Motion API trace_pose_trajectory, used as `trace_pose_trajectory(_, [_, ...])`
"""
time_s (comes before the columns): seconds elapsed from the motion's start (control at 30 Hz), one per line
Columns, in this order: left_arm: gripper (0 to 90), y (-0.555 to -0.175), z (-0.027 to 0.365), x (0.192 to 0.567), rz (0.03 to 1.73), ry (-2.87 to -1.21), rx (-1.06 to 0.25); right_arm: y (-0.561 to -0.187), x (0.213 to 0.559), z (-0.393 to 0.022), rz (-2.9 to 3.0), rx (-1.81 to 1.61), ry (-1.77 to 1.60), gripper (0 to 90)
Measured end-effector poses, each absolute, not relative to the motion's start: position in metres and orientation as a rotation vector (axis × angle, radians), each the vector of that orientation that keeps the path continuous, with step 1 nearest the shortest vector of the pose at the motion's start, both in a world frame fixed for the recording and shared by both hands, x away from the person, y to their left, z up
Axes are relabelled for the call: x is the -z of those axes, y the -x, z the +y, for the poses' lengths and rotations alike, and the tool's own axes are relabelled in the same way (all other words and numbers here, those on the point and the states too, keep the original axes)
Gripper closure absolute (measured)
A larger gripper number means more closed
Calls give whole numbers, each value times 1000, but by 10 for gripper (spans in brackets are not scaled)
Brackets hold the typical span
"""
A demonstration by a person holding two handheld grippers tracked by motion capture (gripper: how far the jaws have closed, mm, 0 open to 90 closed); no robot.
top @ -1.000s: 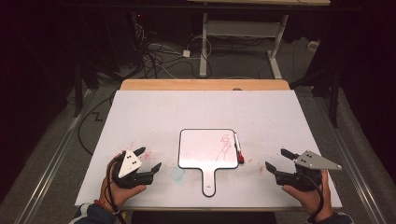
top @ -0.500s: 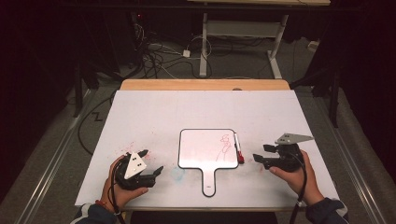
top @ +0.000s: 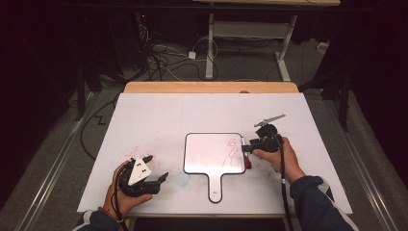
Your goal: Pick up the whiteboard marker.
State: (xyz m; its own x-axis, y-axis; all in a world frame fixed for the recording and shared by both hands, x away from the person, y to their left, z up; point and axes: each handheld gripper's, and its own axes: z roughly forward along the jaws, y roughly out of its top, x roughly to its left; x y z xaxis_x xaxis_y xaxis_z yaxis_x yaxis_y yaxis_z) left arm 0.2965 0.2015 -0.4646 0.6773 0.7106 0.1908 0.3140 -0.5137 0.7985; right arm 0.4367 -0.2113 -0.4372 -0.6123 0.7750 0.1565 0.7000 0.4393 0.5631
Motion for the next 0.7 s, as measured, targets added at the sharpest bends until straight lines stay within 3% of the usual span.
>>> trace_pose_trajectory(0.7, [218,-298,199,467,772,-2147,-620,-465,451,-199,2617,-867,-1432,744])
